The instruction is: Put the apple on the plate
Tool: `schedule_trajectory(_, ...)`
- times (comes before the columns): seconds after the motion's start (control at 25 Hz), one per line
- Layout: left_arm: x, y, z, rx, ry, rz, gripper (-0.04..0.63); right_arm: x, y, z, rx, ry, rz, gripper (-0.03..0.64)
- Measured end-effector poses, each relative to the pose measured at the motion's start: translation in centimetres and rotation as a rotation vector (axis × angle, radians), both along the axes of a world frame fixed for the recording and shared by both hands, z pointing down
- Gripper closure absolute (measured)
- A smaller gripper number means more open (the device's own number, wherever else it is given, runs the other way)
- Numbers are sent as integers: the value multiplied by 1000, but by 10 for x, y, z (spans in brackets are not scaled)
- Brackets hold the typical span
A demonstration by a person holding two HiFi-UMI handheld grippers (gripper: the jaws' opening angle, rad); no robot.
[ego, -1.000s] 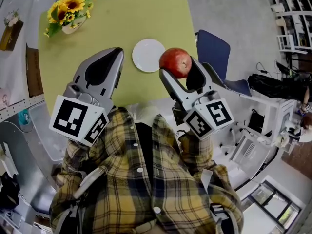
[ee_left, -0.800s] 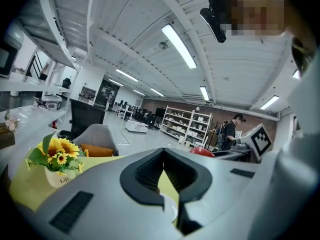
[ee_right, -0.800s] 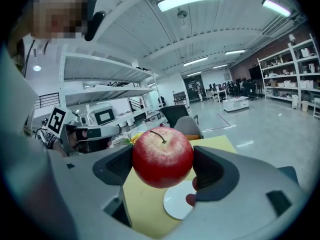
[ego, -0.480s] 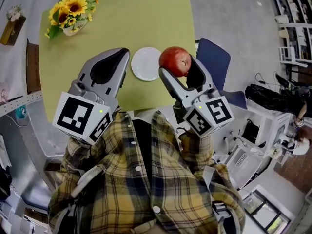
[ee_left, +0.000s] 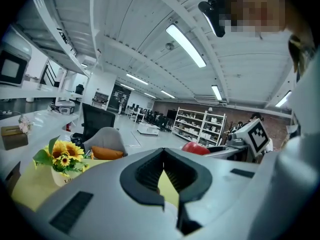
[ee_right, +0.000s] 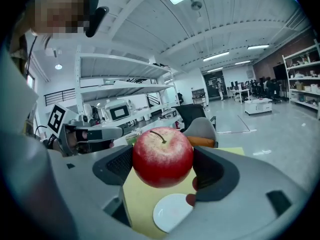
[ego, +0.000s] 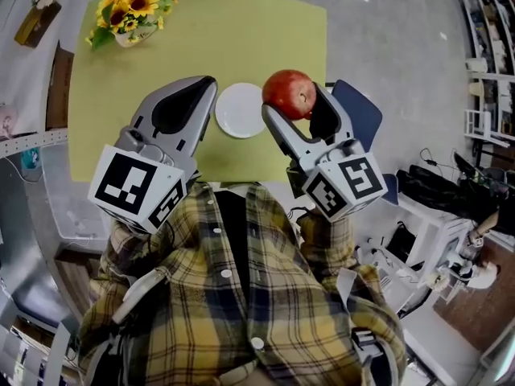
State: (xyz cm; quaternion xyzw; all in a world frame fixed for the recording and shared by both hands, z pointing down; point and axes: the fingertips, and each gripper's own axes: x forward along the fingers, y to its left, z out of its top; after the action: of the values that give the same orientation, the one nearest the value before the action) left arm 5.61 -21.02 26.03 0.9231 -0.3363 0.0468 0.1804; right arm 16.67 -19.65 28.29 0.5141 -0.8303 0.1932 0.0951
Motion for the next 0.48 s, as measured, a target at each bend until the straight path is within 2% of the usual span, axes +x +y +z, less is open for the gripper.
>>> schedule_trajectory(0.48, 14, -4, 5, -5, -4, -9, 588, 6, -4, 4, 23, 50, -26, 245)
